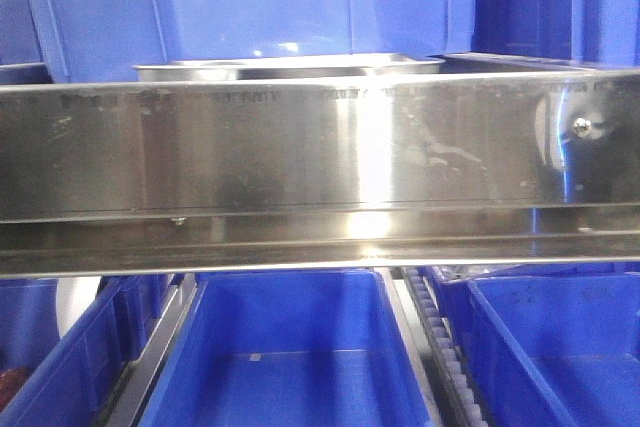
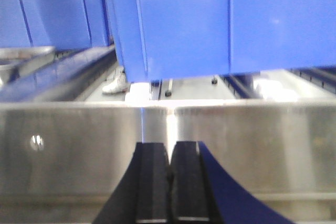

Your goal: Stack silver trays without gaps

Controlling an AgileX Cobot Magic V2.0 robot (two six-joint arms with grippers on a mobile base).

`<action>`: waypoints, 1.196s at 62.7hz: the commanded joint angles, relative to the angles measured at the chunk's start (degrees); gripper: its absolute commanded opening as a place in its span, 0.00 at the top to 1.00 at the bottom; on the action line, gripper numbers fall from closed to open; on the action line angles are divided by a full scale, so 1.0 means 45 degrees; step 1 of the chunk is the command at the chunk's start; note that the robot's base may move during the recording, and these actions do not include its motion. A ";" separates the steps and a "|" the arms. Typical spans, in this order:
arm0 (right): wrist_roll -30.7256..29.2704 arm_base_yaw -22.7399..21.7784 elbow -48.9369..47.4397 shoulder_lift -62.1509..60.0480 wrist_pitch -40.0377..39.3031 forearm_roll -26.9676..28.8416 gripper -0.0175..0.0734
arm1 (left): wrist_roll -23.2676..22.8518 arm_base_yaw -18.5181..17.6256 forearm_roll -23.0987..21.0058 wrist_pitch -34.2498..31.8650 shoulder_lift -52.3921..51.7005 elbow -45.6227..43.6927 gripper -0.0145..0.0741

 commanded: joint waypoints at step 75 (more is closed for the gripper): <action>-0.0132 0.5373 -1.6709 1.4303 0.8202 0.1026 0.17 | 0.1437 -0.5420 -0.1686 1.0329 1.4853 -1.8486 0.37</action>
